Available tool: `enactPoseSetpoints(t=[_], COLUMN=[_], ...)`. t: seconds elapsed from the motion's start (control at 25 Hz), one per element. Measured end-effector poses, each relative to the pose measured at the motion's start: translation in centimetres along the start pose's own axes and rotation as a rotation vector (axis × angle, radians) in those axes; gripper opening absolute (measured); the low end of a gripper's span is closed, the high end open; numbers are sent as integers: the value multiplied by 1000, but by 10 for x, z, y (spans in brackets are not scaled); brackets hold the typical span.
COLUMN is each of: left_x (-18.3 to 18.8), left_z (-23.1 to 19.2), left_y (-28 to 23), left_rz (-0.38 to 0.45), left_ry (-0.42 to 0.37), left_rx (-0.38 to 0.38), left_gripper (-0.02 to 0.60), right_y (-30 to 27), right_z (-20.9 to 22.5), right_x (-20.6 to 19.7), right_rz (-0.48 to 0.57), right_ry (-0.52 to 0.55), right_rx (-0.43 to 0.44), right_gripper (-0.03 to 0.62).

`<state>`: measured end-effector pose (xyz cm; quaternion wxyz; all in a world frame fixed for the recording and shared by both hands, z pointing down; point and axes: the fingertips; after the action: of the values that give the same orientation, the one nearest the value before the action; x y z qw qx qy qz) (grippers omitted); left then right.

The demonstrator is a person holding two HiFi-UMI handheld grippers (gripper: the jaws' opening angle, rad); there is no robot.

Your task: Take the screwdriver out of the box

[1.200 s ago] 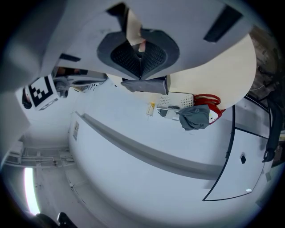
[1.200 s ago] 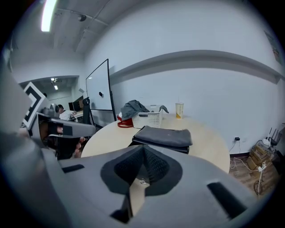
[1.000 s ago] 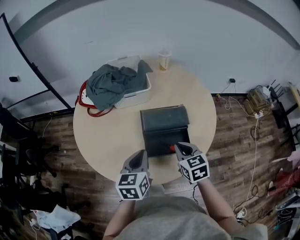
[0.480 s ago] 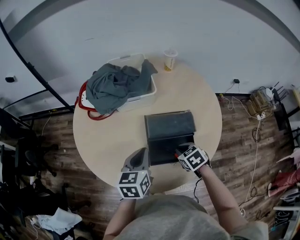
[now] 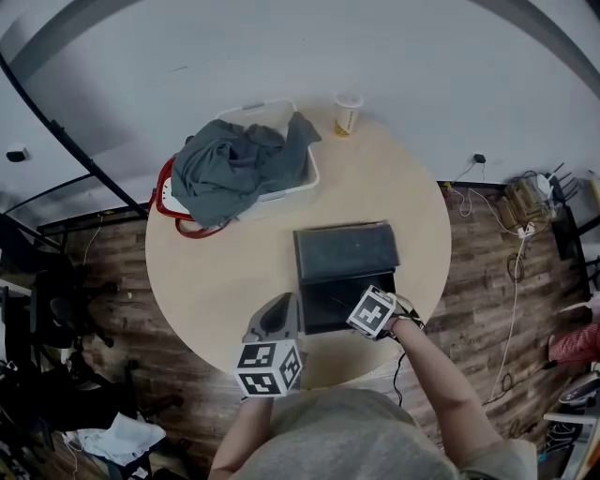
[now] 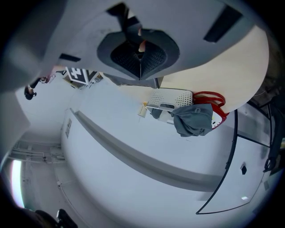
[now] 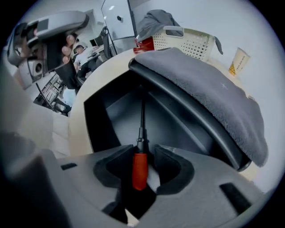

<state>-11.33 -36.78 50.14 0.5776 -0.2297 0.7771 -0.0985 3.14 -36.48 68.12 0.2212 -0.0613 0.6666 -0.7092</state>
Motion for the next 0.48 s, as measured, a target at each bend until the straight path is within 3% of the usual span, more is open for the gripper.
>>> enactPoseSetpoints(t=[0.2,0.28,0.36,0.48], left_x=[-1,-2,-4,-5], left_z=[-7,-9,-9,-6], left_y=[2,2,3,5], left_rz=[2,1,0,3], left_ry=[12,16,18,16], left_rx=[18,23,24,20], left_gripper=[4,4,5,4], right_y=[-1,-1,-3,-4], right_z=[6,6,5,5], right_x=[-4,-3,0,1], right_rz=[-72,-46,-6,21], right_ry=[12,3,-5,-3], right_rx=[-15,2,18,1], right_gripper=[132,128,72,72])
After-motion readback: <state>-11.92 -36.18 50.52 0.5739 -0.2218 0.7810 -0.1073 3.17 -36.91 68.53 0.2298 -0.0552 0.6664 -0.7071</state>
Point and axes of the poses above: the fingertips, and each gripper's own axes: y backward along the fingers, z to its right, x out of its top, and after that the axes turned 2 degrees about -y, right-handed
